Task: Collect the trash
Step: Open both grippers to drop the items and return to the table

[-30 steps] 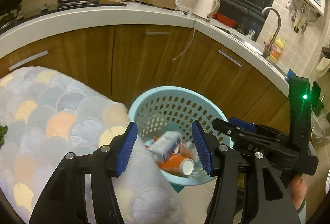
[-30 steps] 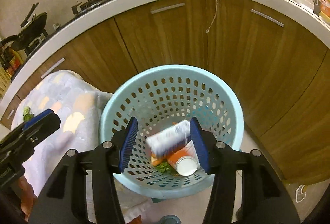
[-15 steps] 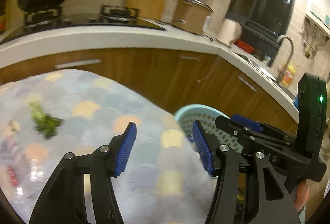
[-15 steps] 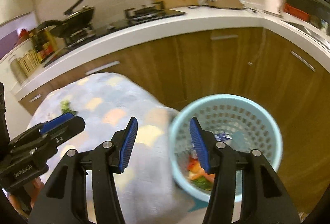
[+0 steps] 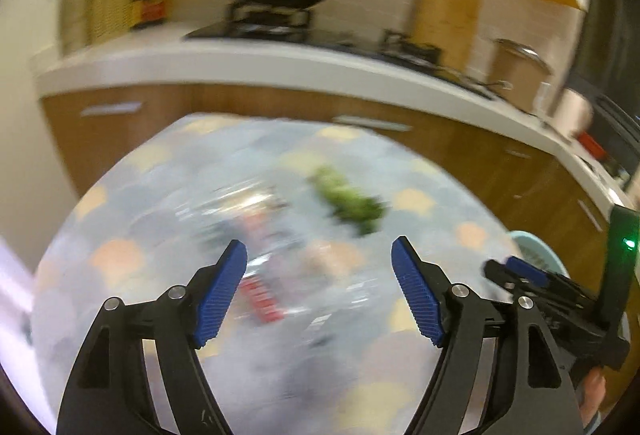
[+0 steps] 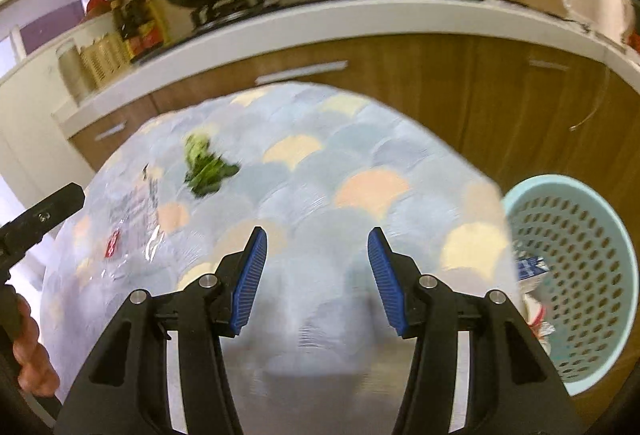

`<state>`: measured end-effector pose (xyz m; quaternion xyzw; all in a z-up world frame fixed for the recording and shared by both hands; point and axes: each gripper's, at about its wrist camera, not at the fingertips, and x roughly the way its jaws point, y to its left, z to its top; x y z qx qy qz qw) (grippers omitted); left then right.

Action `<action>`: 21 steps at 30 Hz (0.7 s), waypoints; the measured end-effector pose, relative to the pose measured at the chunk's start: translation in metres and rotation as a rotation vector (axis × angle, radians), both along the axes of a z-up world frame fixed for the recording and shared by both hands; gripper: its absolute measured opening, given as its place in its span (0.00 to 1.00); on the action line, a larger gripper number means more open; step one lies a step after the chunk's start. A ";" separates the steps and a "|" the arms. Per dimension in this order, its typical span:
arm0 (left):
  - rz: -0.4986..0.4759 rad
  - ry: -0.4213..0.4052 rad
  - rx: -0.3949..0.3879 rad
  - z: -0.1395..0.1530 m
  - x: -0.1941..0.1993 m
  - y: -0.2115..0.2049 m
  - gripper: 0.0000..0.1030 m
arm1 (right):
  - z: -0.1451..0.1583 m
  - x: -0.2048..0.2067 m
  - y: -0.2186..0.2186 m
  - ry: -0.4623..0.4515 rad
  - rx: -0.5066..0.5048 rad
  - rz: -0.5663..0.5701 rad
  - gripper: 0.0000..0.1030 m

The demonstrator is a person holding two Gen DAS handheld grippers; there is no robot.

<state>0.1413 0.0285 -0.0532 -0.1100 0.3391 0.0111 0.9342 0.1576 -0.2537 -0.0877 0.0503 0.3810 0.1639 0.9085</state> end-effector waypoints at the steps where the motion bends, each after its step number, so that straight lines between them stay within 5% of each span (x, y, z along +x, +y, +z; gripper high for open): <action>1: 0.015 0.015 -0.005 -0.004 0.000 0.008 0.71 | 0.000 0.000 0.004 0.003 -0.004 0.011 0.48; 8: -0.009 0.159 -0.073 -0.034 0.014 0.018 0.75 | 0.008 0.005 0.017 -0.016 -0.021 0.043 0.48; 17: -0.024 0.206 -0.006 -0.053 0.017 -0.001 0.82 | -0.011 0.010 0.011 0.014 -0.011 0.054 0.48; 21: 0.056 0.220 0.126 -0.057 0.013 -0.006 0.82 | -0.014 0.011 0.010 0.022 0.005 0.064 0.48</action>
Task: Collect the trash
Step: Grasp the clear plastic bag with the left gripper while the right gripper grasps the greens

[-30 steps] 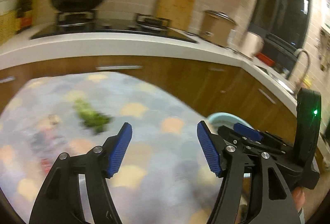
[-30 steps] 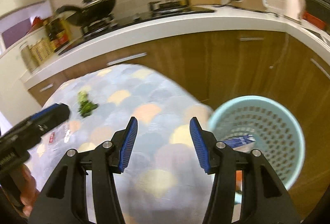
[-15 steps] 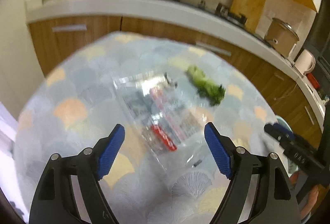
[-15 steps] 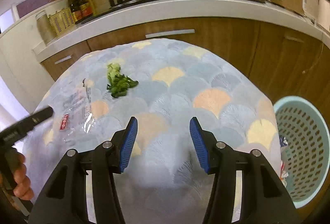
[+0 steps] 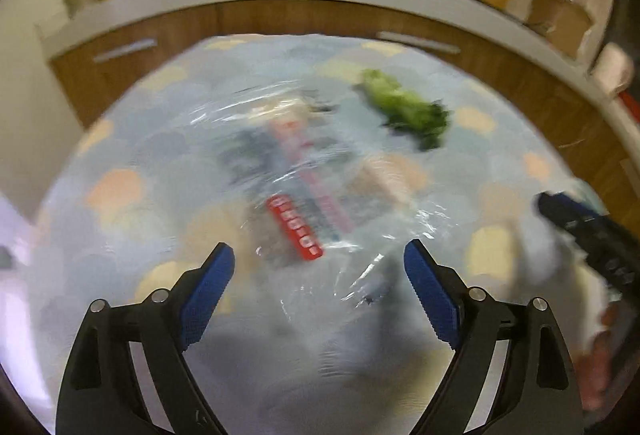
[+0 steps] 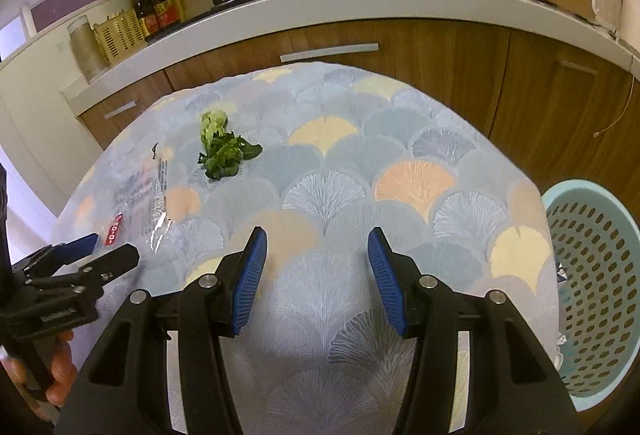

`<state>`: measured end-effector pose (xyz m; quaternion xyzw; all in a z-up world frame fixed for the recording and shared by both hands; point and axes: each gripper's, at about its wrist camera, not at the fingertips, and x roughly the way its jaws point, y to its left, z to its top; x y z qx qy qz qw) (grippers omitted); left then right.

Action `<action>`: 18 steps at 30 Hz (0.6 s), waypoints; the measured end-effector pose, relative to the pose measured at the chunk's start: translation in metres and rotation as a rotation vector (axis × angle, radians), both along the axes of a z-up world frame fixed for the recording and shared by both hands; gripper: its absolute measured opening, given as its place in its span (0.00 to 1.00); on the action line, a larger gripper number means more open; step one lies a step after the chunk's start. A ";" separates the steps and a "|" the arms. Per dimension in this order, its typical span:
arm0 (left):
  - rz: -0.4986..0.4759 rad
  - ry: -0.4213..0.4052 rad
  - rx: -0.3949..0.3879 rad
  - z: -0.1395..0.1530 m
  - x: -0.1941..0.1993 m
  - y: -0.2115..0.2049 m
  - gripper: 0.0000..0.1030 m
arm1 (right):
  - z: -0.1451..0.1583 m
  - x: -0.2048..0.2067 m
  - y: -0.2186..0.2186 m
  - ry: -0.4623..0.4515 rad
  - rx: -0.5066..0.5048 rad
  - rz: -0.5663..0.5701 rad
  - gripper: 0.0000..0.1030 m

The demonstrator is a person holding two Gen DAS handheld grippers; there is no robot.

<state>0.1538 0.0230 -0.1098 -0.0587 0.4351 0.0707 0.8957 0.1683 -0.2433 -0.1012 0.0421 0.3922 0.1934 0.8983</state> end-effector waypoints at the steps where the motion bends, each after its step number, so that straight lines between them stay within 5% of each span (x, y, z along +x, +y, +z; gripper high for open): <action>1: 0.023 0.006 0.015 -0.003 -0.002 0.003 0.82 | 0.000 -0.001 0.000 -0.004 0.000 0.002 0.48; 8: -0.035 0.007 0.034 -0.003 0.003 -0.009 0.79 | 0.001 -0.001 0.003 -0.012 -0.003 0.010 0.48; 10: -0.037 -0.007 0.053 -0.002 0.005 -0.010 0.69 | 0.001 -0.001 0.001 -0.007 0.000 0.008 0.48; 15: -0.019 -0.038 0.077 0.002 0.010 0.001 0.13 | 0.003 -0.001 0.008 -0.003 -0.014 0.031 0.48; 18: -0.024 -0.044 0.052 0.003 0.011 0.005 0.02 | 0.011 0.001 0.017 -0.004 -0.019 0.062 0.48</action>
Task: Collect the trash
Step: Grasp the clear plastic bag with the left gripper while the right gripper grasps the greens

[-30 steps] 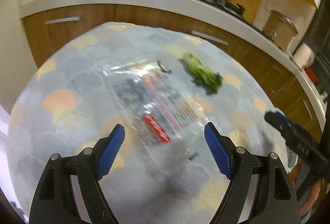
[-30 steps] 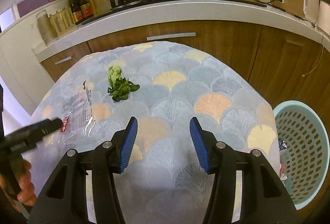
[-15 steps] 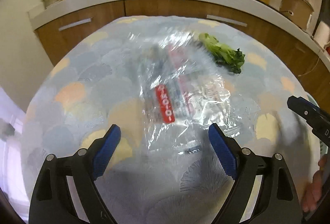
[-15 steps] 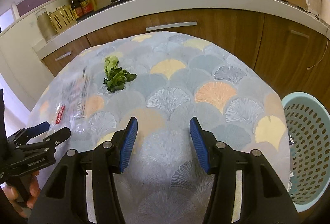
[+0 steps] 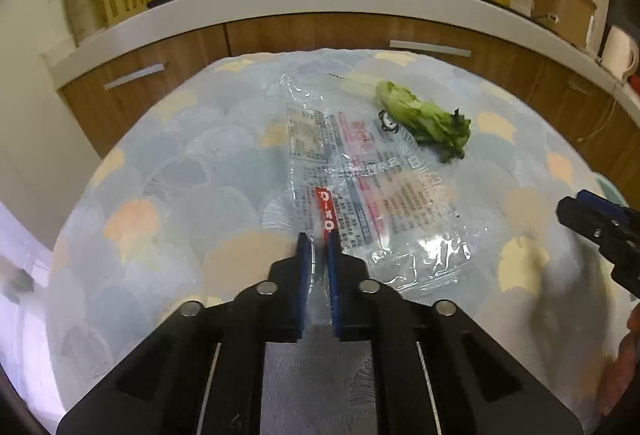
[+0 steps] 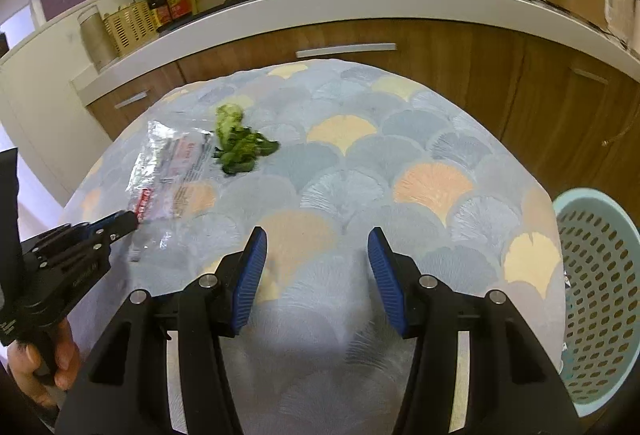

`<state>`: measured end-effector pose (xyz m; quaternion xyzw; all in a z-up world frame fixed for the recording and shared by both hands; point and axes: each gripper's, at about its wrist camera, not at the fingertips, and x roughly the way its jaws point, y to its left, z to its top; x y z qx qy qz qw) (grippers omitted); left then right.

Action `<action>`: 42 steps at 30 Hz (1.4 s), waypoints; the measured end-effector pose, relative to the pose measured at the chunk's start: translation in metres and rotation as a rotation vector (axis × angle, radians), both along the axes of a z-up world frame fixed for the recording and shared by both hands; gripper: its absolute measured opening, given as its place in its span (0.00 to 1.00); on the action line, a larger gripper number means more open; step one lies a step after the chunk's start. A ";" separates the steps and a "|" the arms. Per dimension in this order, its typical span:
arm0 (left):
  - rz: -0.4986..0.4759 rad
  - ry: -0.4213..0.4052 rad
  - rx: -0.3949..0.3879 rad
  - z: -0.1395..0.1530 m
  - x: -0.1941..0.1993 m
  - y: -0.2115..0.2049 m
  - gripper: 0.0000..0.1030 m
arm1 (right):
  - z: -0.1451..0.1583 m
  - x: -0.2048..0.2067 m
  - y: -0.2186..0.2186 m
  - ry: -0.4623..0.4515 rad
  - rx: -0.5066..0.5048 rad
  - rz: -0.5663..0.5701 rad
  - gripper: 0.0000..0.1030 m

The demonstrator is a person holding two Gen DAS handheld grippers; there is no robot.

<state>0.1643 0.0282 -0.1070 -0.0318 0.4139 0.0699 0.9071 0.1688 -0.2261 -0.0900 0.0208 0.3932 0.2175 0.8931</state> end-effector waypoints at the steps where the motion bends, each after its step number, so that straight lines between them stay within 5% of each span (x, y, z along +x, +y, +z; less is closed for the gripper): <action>1: -0.005 -0.002 -0.009 0.000 0.000 0.001 0.02 | 0.006 0.001 0.004 -0.007 0.003 0.012 0.48; 9: 0.017 -0.093 -0.088 0.023 -0.013 0.022 0.00 | 0.034 0.021 0.048 -0.047 -0.002 0.110 0.48; 22: 0.009 -0.100 -0.165 0.023 0.001 0.048 0.00 | -0.004 0.086 0.114 0.015 -0.116 0.153 0.47; 25: 0.004 -0.094 -0.177 0.021 0.003 0.049 0.00 | -0.008 0.085 0.119 0.003 -0.155 0.162 0.25; 27: 0.000 -0.096 -0.192 0.021 0.003 0.049 0.00 | -0.006 0.080 0.118 -0.009 -0.147 0.178 0.19; 42: -0.147 -0.175 -0.214 0.056 -0.009 -0.005 0.00 | 0.042 0.032 0.025 -0.127 -0.099 0.026 0.16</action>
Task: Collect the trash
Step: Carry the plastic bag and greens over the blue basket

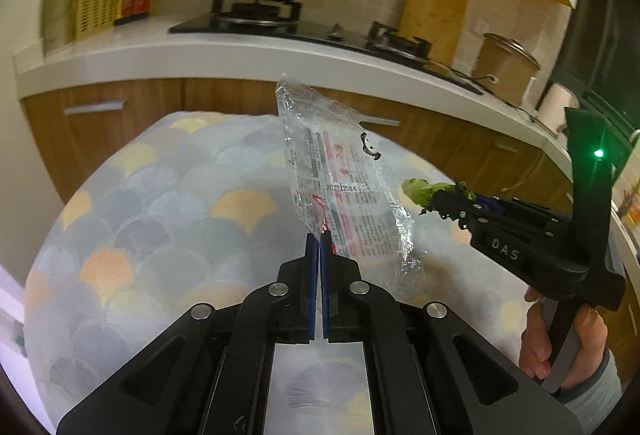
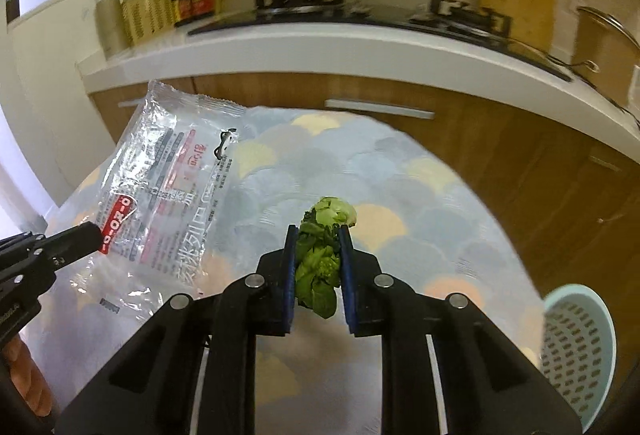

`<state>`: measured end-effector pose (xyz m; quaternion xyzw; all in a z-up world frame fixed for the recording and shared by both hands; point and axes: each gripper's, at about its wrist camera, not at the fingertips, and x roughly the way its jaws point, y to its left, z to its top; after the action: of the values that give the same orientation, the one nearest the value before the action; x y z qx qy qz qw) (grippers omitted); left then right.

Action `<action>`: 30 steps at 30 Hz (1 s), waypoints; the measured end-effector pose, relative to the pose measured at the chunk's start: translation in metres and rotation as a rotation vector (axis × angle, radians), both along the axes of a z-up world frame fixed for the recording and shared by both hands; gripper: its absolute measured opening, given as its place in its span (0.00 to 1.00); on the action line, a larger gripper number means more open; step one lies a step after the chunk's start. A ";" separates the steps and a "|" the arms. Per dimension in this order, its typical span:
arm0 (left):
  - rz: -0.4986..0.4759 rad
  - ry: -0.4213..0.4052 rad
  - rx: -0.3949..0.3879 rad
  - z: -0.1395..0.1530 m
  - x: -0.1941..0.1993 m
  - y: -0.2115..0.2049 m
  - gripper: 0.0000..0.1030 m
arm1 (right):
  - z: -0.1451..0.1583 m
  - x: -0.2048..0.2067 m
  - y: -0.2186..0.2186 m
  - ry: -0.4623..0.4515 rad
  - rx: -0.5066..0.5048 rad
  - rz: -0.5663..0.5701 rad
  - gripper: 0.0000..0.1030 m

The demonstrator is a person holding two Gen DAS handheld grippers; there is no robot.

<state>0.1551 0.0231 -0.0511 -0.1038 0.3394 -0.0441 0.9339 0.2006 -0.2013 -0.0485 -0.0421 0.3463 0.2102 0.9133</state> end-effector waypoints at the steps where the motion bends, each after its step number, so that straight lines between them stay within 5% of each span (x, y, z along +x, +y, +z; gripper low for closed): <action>1: -0.013 -0.002 0.001 0.002 0.001 -0.006 0.00 | 0.004 -0.004 -0.010 -0.009 0.008 -0.015 0.16; 15: -0.237 -0.045 0.032 0.018 0.017 -0.128 0.00 | 0.030 -0.042 -0.151 -0.067 0.082 -0.240 0.16; 30: -0.470 0.019 0.077 -0.010 0.045 -0.265 0.00 | -0.023 -0.055 -0.286 0.061 0.096 -0.504 0.17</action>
<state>0.2005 -0.2423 -0.0614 0.0134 0.3644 -0.2462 0.8980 0.1461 -0.4871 -0.0715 0.0953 0.3631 -0.0069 0.9269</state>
